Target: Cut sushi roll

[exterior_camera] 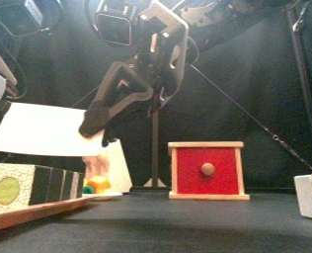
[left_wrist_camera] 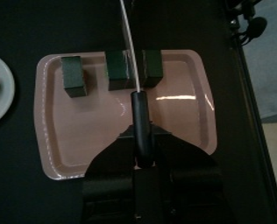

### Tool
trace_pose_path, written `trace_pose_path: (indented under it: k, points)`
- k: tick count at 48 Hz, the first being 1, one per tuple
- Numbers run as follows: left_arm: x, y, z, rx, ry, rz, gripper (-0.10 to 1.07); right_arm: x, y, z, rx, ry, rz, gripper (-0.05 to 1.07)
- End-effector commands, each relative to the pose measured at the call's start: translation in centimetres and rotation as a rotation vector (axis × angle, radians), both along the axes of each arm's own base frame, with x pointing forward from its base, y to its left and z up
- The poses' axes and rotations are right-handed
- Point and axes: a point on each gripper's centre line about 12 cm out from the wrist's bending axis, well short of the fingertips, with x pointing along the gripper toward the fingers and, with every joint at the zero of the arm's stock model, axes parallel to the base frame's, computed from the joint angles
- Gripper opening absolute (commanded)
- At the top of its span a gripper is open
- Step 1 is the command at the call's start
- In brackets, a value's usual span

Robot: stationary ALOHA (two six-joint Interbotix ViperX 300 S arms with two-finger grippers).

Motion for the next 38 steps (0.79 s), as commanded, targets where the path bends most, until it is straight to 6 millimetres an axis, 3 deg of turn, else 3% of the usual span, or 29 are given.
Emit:
trace_pose_path:
  k: [1,24,38]
  points:
    - [0.6,-0.9,1.8,0.051,0.037,-0.013,0.41,-0.3,0.5,3.8,0.020,-0.073,0.009,0.37]
    - [0.5,-1.2,3.9,0.126,0.016,0.011,0.41,-1.1,0.3,7.1,0.022,0.005,0.020,0.38]
    - [-0.5,-1.9,3.2,0.146,-0.018,0.024,0.41,-1.6,-0.5,7.6,-0.043,0.032,-0.039,0.38]
